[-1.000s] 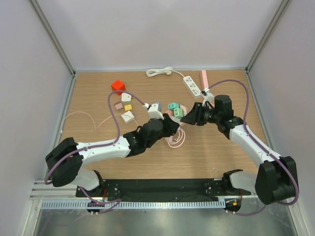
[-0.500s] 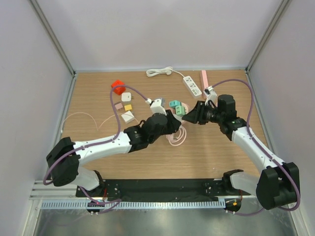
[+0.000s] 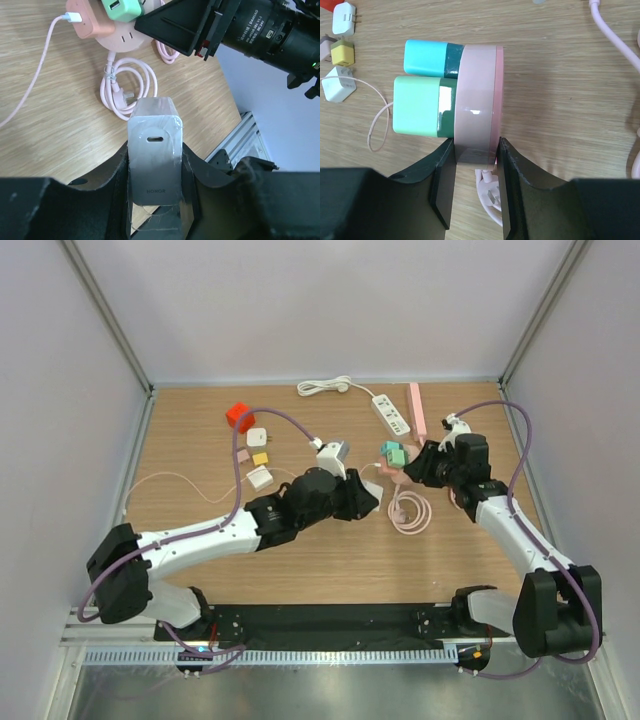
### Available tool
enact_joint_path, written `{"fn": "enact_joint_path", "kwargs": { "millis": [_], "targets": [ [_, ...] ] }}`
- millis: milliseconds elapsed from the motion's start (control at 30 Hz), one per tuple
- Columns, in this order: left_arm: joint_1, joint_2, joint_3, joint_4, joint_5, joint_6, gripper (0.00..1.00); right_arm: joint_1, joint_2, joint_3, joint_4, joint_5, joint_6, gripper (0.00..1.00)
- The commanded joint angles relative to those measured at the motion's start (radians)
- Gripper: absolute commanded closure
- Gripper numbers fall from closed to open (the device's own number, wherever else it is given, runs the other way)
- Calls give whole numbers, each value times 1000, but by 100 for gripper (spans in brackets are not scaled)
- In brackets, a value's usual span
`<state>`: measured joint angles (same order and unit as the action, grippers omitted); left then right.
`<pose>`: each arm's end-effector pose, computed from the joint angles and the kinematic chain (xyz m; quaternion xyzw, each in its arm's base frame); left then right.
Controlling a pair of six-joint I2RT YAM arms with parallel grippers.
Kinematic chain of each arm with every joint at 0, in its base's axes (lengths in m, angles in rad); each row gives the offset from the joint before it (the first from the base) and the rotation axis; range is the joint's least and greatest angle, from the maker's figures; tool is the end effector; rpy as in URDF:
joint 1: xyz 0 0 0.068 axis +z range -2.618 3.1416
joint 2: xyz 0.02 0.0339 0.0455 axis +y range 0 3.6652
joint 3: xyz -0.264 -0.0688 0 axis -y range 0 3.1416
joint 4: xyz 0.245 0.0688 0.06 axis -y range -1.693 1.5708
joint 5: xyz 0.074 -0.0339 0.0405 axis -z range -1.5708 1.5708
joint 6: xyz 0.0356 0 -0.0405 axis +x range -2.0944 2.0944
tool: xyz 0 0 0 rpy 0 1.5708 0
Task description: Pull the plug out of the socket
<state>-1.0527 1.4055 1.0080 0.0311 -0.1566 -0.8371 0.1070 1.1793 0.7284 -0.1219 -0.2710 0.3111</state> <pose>0.1671 -0.2819 0.2953 0.0443 0.8216 -0.4199 0.3831 0.2545 0.0369 0.2461 0.0243 0.8721 0.2144 0.4392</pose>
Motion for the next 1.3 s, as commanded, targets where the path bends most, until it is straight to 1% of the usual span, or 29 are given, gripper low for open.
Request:
{"fn": "enact_joint_path", "kwargs": {
  "millis": [0, 67, 133, 200, 267, 300, 333, 400, 433, 500, 533, 600, 633, 700, 733, 767, 800, 867, 900, 1033, 1067, 1100, 1133, 1200, 1267],
  "targets": [
    [2, -40, 40, 23, 26, 85, 100, 16, -26, 17, 107, 21, -27, 99],
    [2, -51, 37, 13, 2, 96, 100, 14, -24, 16, 110, 10, -24, 99],
    [3, -63, 24, -11, -47, 124, 100, 5, -24, 14, 117, -46, -21, 99],
    [11, -92, 8, -28, -81, 147, 100, -7, -21, 8, 145, -144, -23, 99],
    [43, -123, -41, -28, -90, 168, 100, -24, -20, 6, 146, -206, -43, 99],
    [60, -166, -60, -28, -90, 171, 100, -32, -17, 5, 146, -236, -59, 99],
    [103, -186, -84, -28, -87, 171, 100, -42, -15, 3, 149, -305, -67, 99],
    [149, -253, -141, -28, -74, 171, 100, -66, -10, 5, 146, -376, -82, 99],
    [205, -279, -157, -43, -64, 170, 100, -70, -7, 6, 139, -423, -102, 99],
    [267, -339, -193, -72, -55, 173, 100, -76, -3, 8, 136, -456, -115, 99],
    [333, -353, -204, -77, -55, 176, 100, -78, -3, 8, 134, -485, -128, 99],
    [405, -378, -218, -89, -41, 185, 100, -78, 0, 8, 136, -502, -135, 99],
    [480, -384, -218, -89, -19, 188, 100, -78, 3, 9, 136, -510, -136, 99],
    [558, -373, -207, -80, 21, 191, 100, -76, 9, 11, 131, -517, -139, 99],
    [638, -341, -198, -74, 73, 188, 100, -78, 10, 11, 130, -520, -144, 99],
    [675, -323, -191, -71, 92, 188, 100, -79, 11, 12, 131, -522, -145, 99],
    [742, -303, -177, -72, 112, 187, 100, -79, 10, 12, 130, -522, -145, 99],
    [805, -229, -141, -62, 153, 179, 100, -81, 5, 11, 128, -522, -147, 99],
    [862, -200, -131, -59, 190, 173, 100, -84, 3, 11, 128, -524, -147, 99],
    [988, -71, -71, -8, 252, 133, 100, -87, 6, 12, 130, -530, -148, 99],
    [1008, -10, -62, 3, 264, 125, 100, -87, 8, 12, 128, -531, -148, 99],
    [1046, 18, -46, 9, 288, 115, 100, -86, 9, 12, 128, -534, -147, 99],
    [1053, 56, -16, 21, 301, 104, 100, -87, 11, 14, 128, -536, -148, 99],
    [1123, 156, 18, 41, 363, 72, 100, -89, 13, 14, 128, -539, -150, 99],
    [1148, 217, 62, 75, 406, 37, 100, -90, 16, 16, 128, -540, -152, 99]
  ]
}}
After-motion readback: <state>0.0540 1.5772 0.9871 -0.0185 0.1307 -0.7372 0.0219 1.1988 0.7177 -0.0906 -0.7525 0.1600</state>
